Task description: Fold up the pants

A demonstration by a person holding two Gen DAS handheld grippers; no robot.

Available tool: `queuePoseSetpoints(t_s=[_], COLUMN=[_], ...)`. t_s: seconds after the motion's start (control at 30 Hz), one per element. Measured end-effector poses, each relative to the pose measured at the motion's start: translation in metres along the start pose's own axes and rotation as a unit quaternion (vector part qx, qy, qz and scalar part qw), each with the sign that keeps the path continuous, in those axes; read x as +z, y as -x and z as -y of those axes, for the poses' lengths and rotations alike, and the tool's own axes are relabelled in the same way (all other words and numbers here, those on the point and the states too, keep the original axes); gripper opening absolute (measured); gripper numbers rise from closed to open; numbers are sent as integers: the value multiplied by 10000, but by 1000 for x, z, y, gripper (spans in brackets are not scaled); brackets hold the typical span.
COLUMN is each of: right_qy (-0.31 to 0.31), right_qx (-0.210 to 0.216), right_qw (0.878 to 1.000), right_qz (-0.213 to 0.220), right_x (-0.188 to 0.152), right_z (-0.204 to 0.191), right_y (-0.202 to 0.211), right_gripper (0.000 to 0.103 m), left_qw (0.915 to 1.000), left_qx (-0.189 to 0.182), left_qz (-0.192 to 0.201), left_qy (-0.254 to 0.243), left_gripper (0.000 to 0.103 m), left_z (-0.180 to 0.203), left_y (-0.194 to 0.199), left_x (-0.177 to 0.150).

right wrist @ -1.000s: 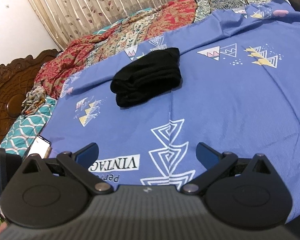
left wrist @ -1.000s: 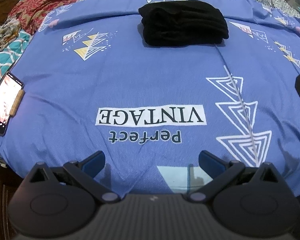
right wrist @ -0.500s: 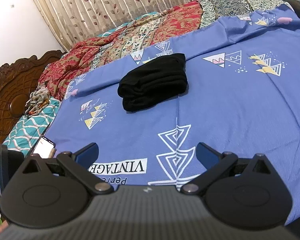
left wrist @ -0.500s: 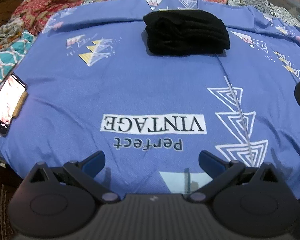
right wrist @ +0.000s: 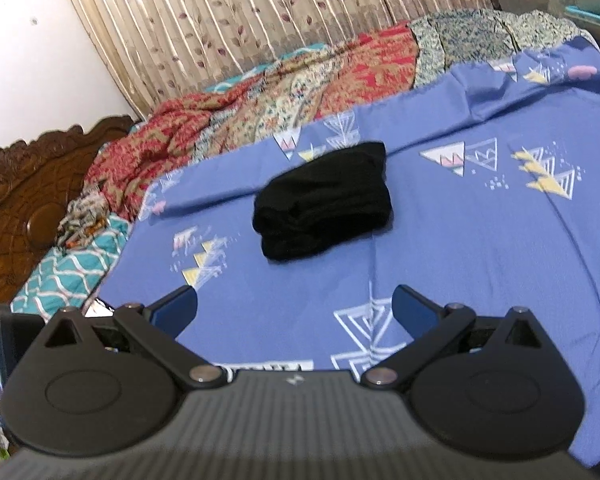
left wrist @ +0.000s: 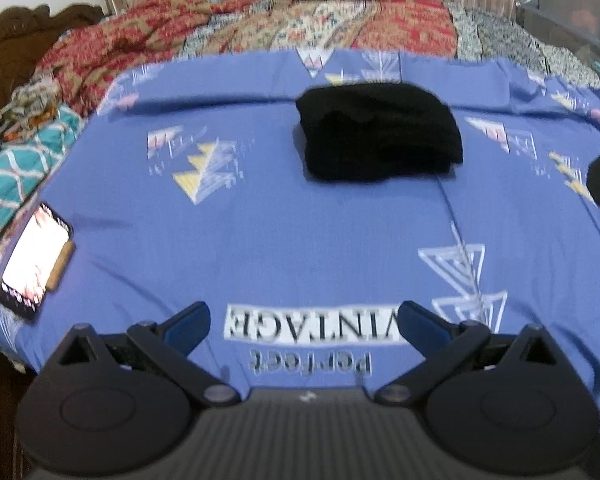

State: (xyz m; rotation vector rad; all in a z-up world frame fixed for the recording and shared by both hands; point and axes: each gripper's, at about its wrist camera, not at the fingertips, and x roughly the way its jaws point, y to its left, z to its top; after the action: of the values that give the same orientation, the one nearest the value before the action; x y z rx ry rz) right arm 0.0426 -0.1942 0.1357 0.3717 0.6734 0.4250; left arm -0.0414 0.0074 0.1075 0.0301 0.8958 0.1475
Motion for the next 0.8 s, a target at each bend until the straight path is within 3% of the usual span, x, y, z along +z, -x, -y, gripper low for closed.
queuePoseSetpoints(t_s=[0.4,0.8], right_qy=[-258,-346], right_qx=[-53,-15], right_qw=[9996,9994], right_qz=[91,87], right_x=[-2,2], right_z=[6,12], right_y=[-2,-7], right_gripper=[103,103], left_qw=[9981,9979], left_qx=[326,502], left_qz=[459,343], left_qy=[-234,-211], left_gripper=[103,103], left_z=[11,10], left_y=[6,-4], left_x=[22,25])
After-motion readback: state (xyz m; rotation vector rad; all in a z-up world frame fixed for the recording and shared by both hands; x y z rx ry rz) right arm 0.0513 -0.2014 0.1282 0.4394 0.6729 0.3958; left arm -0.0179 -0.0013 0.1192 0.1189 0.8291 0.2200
